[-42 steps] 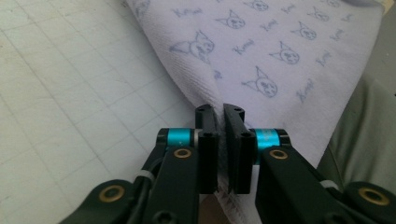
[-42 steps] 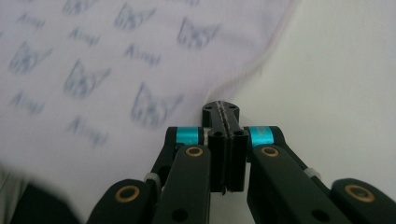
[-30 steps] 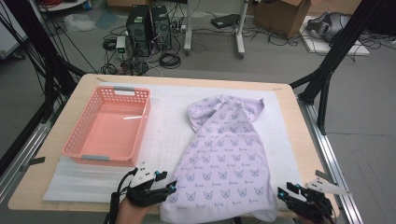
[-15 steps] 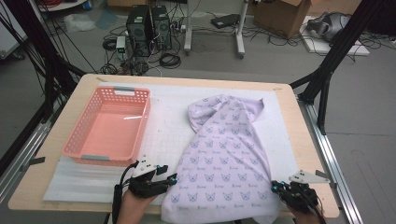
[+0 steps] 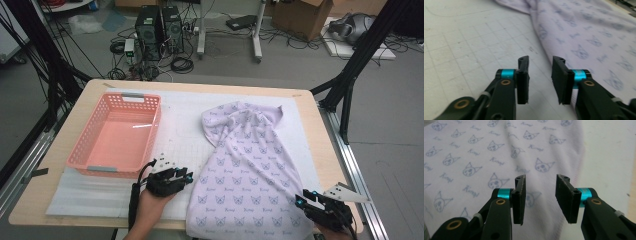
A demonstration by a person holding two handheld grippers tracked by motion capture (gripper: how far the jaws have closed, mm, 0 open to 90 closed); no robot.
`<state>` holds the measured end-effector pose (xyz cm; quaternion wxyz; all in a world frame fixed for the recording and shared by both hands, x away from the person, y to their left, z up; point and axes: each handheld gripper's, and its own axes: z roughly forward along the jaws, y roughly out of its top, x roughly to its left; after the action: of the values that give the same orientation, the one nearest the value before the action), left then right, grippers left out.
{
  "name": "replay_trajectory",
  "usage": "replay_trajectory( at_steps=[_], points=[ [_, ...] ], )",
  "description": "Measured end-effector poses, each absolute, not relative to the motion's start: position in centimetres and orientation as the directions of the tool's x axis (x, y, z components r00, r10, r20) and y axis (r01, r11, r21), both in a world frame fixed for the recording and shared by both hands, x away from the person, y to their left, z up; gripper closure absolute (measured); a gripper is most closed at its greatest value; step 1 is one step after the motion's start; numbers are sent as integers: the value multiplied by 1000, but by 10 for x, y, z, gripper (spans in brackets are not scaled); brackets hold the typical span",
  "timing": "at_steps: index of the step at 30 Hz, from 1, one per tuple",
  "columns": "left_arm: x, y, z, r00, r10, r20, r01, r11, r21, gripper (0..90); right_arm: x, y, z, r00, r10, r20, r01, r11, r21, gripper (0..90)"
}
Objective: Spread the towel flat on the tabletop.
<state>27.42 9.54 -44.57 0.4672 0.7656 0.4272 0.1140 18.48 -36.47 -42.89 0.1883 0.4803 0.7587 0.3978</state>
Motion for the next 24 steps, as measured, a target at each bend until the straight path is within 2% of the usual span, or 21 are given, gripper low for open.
replay_trajectory(
  at_steps=[5,7,9,11,14,19,21,24],
  points=[
    [300,79,-448,579,789,-208,573,-212,792,745,193,-363,-426,-494,865,87,556,237,796,580],
    [308,74,-448,565,794,-225,583,-191,790,745,199,-366,-424,-491,867,92,546,223,808,574],
    [317,66,-447,570,796,-207,580,-210,787,737,206,-367,-423,-492,864,101,542,214,813,571],
    [325,60,-447,568,795,-214,576,-199,793,711,214,-366,-424,-504,857,103,540,219,813,569],
    [335,46,-448,590,777,-218,588,-229,775,618,222,-363,-424,-518,850,93,536,238,810,569],
    [335,19,-450,659,733,-166,538,-307,785,552,231,-366,-423,-531,843,86,531,251,809,569],
    [333,10,-451,677,723,-135,512,-331,792,494,234,-367,-424,-529,844,88,531,248,810,569],
    [330,4,-451,687,719,-101,488,-354,798,511,237,-367,-425,-529,844,93,538,248,806,569]
  ],
)
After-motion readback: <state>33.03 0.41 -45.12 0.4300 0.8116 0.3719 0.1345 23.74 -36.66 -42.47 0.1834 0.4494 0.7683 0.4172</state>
